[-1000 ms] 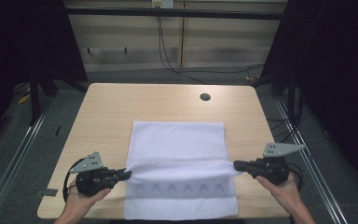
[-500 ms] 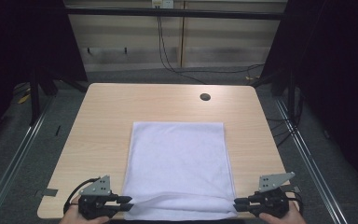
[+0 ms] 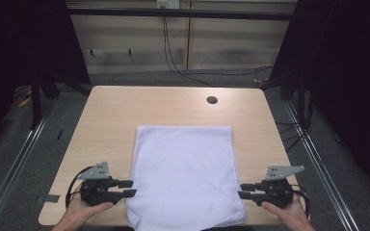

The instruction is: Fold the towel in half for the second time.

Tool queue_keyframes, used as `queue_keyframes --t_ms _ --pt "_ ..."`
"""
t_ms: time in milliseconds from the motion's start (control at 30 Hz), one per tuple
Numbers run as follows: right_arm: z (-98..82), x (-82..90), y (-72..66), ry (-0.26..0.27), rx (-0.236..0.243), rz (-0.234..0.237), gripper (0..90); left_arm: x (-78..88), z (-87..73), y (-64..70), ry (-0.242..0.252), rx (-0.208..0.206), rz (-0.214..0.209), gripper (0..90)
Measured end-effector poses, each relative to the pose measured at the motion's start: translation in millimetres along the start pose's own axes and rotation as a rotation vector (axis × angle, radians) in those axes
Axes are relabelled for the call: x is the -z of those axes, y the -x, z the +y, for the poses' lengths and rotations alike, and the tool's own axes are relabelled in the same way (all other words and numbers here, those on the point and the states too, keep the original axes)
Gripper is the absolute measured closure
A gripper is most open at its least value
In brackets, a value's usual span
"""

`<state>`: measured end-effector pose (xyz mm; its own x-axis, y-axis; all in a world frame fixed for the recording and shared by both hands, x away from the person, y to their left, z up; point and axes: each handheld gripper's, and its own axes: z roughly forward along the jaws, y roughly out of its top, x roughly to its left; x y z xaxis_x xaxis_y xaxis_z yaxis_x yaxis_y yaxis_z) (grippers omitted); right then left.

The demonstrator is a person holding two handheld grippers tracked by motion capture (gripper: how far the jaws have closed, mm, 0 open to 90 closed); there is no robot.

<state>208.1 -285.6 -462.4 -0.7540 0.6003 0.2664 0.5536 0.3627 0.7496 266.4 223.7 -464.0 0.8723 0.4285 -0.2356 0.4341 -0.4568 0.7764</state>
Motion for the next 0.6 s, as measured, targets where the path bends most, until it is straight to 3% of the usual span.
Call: queue_keyframes --t_ms 67,100,167,267,367,433,533,600 --pt "8.9 -10.9 9.0 -0.01 -0.004 -0.018 64.8 -10.9 7.0 -14.8 -0.006 0.026 0.015 59.8" --pt "13.1 -16.8 14.2 -0.018 0.001 -0.024 64.4 -15.4 10.1 -21.0 0.002 0.035 0.051 59.8" --pt "20.9 -28.2 24.0 -0.028 -0.019 -0.033 63.8 -22.9 15.3 -36.1 0.013 0.063 0.073 60.9" --pt "34.0 -44.4 37.4 -0.045 -0.01 -0.067 61.2 -31.9 20.5 -55.5 0.03 0.098 0.131 61.5" --pt "48.1 -59.6 50.0 -0.059 -0.016 -0.1 60.1 -42.3 21.7 -72.7 0.007 0.126 0.19 61.4" --pt "53.9 -71.0 60.3 -0.056 -0.02 -0.118 59.9 -47.6 20.8 -79.9 0.005 0.137 0.214 62.2" --pt "58.2 -87.2 70.6 -0.066 -0.016 -0.165 57.5 -55.2 16.5 -82.4 -0.045 0.127 0.204 63.2" --pt "58.5 -94.3 73.8 -0.058 -0.028 -0.209 55.1 -55.1 16.6 -81.9 -0.048 0.12 0.205 63.3"
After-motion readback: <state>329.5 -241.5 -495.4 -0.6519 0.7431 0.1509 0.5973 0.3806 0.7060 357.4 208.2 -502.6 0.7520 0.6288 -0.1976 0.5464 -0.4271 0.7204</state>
